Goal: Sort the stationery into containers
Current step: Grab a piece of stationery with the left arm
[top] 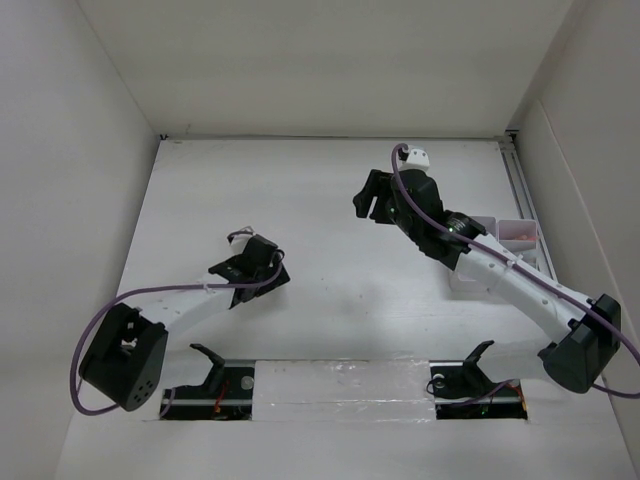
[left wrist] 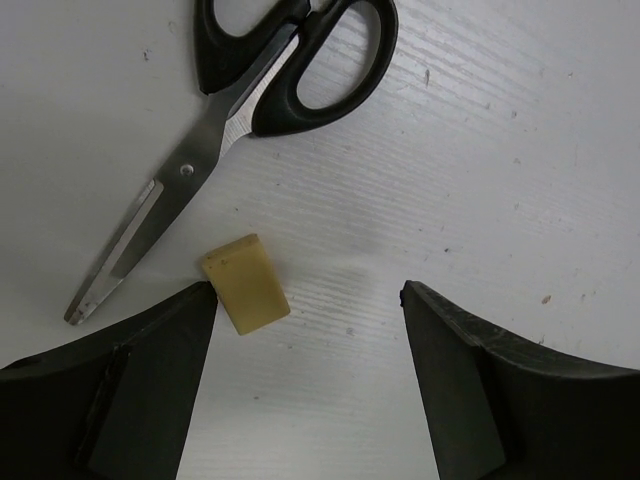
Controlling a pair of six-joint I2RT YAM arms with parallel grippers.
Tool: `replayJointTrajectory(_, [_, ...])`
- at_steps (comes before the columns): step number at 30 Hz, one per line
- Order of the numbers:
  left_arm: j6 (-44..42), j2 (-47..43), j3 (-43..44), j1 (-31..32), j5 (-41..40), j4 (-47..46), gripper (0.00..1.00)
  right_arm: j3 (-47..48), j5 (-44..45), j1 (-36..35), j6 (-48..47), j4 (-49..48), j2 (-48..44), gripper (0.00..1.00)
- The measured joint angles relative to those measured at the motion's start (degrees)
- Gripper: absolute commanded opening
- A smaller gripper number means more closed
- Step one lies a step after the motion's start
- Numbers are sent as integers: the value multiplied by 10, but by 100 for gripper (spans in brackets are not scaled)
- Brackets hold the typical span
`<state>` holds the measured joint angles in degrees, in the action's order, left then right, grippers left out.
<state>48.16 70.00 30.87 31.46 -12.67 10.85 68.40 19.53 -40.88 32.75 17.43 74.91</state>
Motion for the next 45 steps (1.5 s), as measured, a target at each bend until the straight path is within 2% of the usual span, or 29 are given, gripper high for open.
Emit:
replayJointTrajectory(5, [12, 30, 20, 0, -19, 3, 65, -9, -1, 0, 0, -4, -6, 69])
replayJointTrajectory(6, [15, 33, 22, 1, -22, 5, 59, -11, -2, 0, 0, -3, -7, 69])
replayJointTrajectory(9, [26, 36, 23, 1, -33, 14, 50, -15, -5, 2, 0, -4, -12, 69])
replayJointTrajectory(14, [38, 40, 29, 1, -40, 34, 47, -23, -15, 8, 0, -14, -22, 69])
replayJointTrajectory(17, [45, 42, 36, 18, -47, 57, 45, -29, -20, 11, 0, -15, -33, 69])
replayJointTrajectory(18, [48, 44, 39, 26, -49, 65, 42, -30, -22, 12, 0, -16, -35, 69])
replayJointTrajectory(19, [50, 50, 43, 33, -54, 72, 35, -31, -24, 12, 0, -17, -38, 69])
replayJointTrajectory(23, [56, 93, 76, 60, -72, 92, 24, -38, -35, 19, 0, -21, -45, 69])
replayJointTrajectory(27, [68, 139, 113, 88, -98, 102, 24, -45, -40, 23, 0, -23, -54, 69])
replayJointTrajectory(30, [76, 158, 129, 102, -115, 108, 30, -48, -44, 25, 0, -24, -61, 69])
replayJointTrajectory(31, [78, 159, 130, 104, -118, 109, 38, -48, -46, 26, 0, -26, -62, 69])
replayJointTrajectory(35, [90, 153, 130, 105, -114, 109, 51, -48, -51, 30, 0, -26, -63, 69])
replayJointTrajectory(36, [92, 149, 130, 106, -110, 114, 60, -48, -52, 30, 0, -26, -63, 69])
replayJointTrajectory(39, [102, 135, 130, 112, -105, 149, 71, -49, -56, 31, 0, -28, -63, 69])
replayJointTrajectory(45, [115, 52, 186, 152, -112, 244, 75, -52, -64, 30, 0, -32, -51, 69])
